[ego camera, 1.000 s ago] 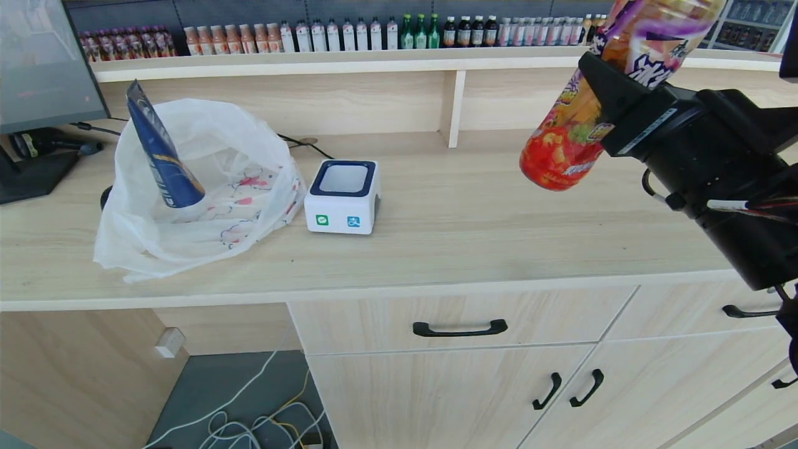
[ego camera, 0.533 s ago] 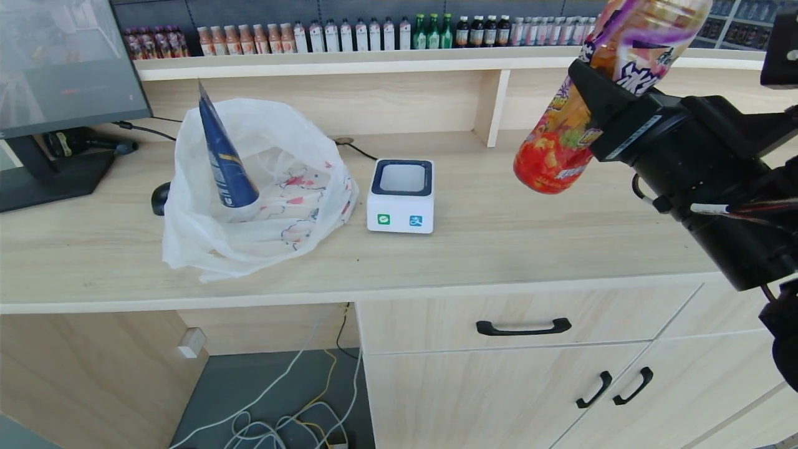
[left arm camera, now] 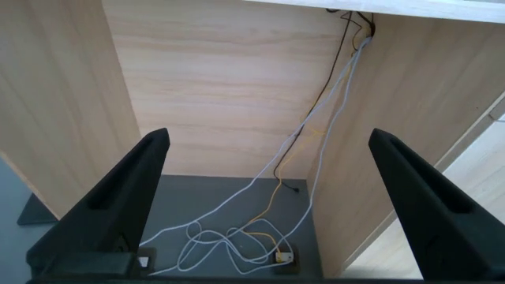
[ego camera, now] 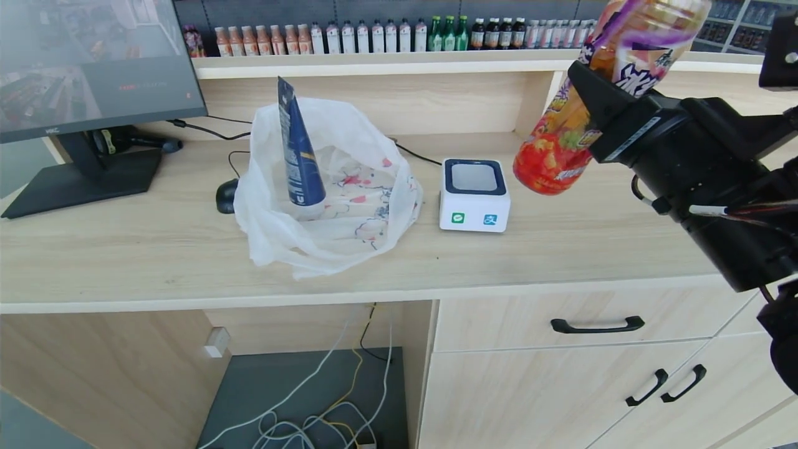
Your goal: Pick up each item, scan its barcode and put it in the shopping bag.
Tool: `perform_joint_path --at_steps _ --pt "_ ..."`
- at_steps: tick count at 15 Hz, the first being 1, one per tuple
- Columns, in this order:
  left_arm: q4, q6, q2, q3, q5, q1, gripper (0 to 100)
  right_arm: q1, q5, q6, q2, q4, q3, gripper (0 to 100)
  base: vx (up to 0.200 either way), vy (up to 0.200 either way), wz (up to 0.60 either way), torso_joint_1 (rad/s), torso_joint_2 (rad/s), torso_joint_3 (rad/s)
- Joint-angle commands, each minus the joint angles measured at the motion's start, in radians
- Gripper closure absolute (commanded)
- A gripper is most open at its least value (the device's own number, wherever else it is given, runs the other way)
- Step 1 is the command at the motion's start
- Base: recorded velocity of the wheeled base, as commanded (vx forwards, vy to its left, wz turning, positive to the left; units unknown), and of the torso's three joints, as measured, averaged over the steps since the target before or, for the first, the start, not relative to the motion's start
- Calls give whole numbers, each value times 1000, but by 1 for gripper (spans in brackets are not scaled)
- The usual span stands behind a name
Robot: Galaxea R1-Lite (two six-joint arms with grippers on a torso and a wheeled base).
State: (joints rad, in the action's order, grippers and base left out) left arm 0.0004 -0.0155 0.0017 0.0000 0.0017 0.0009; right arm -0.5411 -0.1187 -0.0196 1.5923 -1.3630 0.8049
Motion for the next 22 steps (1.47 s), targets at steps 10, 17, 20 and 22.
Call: perform_joint_path --at_steps 10,17,20,22 --pt "0 2 0 0 0 1 0 -5 1 -37 86 33 139 100 0 0 0 0 0 0" --pt "0 2 0 0 0 1 0 -5 -9 -194 195 127 290 100 0 0 0 0 0 0" --pt "0 2 1 0 0 1 0 -3 -35 -284 256 127 309 100 0 0 0 0 0 0" --pt "0 2 0 0 0 1 0 -8 -84 -375 284 153 364 100 0 0 0 0 0 0"
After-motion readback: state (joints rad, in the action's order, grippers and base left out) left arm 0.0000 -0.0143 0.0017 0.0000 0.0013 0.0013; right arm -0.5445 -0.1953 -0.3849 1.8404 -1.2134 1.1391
